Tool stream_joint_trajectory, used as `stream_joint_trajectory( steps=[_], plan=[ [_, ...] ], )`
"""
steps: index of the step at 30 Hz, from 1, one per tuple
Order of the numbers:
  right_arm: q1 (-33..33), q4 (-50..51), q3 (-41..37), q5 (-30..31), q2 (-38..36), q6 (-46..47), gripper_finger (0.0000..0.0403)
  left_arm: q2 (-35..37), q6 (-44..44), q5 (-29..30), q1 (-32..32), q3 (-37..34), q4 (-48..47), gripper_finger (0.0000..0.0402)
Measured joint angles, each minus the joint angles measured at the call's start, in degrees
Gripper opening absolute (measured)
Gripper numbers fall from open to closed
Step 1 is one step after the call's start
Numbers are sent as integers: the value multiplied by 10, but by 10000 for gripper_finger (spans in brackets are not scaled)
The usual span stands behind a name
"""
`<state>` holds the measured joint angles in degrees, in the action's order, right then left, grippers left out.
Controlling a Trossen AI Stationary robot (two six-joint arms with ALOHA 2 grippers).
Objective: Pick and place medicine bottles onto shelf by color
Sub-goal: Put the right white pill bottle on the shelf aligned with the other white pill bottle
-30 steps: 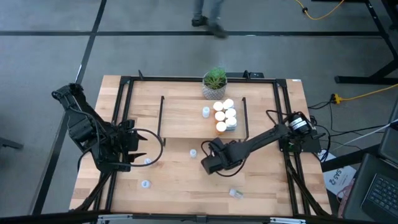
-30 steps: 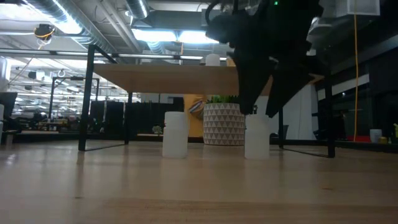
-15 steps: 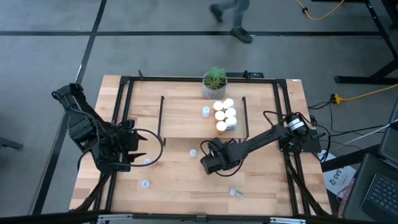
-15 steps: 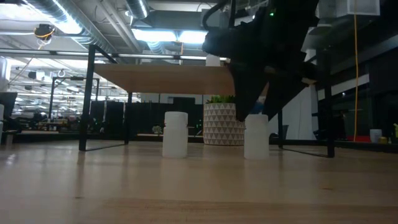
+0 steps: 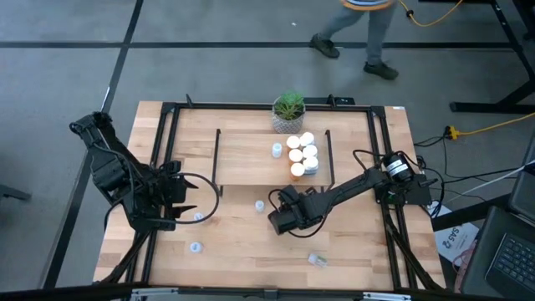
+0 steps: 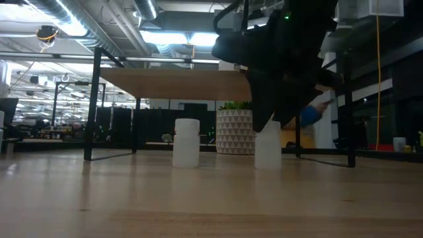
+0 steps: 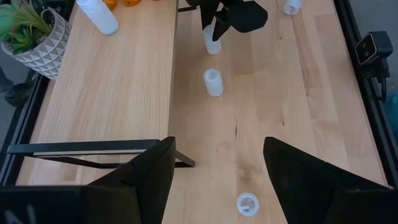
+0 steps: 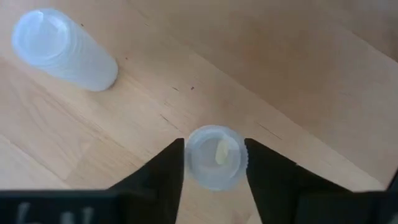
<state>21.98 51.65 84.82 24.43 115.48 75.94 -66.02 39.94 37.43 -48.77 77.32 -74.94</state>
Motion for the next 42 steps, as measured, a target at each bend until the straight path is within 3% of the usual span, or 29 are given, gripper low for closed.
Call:
stream_joint_trajectory(
  steps=[2,11,19,23,28,32,36,39,42],
  plan=[
    [2,-8,0,0,0,-1,138,0,0,0,0,0,0,238],
    [30,-33,24,-32,0,-32,137,0,1,0,0,0,0,238],
    [58,76,181,-36,0,-120,138,0,2,0,0,0,0,238],
    [50,98,283,-41,0,-253,138,0,2,0,0,0,0,238],
    [18,91,413,-75,0,-443,138,0,2,0,0,0,0,238],
    [-23,128,504,-76,-3,-534,138,0,2,0,0,0,0,238],
    [-81,169,486,-93,-30,-556,138,0,2,0,0,0,0,238],
    [-124,249,483,-91,-24,-547,138,0,2,0,0,0,0,238],
    [-157,265,483,-93,-8,-554,138,0,0,0,0,0,0,238]
  ],
)
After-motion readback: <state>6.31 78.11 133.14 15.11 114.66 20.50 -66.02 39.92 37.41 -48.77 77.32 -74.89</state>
